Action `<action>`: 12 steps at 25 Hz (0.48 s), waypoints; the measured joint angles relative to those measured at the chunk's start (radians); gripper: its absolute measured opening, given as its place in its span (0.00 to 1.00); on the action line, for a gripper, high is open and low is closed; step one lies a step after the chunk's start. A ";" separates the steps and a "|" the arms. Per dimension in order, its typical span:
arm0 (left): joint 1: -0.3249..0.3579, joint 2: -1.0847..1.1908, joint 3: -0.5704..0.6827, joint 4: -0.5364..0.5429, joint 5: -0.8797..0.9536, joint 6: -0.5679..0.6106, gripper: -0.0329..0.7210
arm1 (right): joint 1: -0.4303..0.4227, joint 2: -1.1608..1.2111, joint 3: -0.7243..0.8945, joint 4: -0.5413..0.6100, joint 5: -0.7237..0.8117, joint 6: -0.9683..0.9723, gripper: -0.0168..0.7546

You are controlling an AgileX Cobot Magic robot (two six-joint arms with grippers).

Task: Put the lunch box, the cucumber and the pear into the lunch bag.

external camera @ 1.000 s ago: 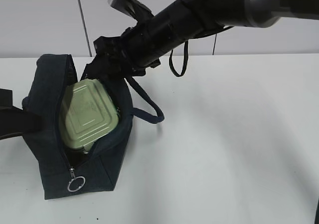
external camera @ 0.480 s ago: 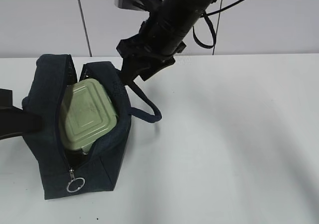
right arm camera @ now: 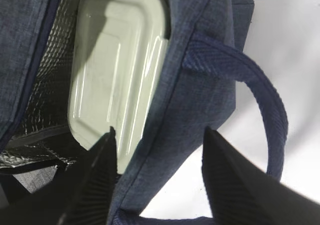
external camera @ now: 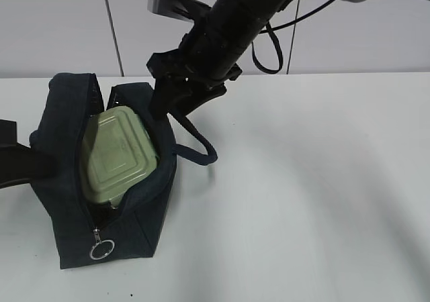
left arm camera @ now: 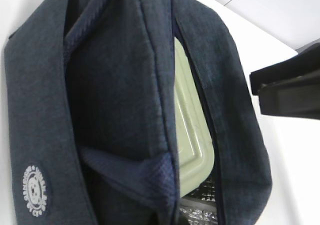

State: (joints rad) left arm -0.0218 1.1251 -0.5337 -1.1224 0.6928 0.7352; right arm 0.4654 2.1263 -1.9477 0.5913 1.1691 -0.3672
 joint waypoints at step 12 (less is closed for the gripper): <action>0.000 0.000 0.000 0.000 -0.001 0.000 0.02 | 0.008 0.078 -0.007 0.041 0.000 0.000 0.39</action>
State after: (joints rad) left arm -0.0218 1.1251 -0.5337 -1.1224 0.6917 0.7352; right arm 0.4732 2.2041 -1.9548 0.6325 1.1691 -0.3672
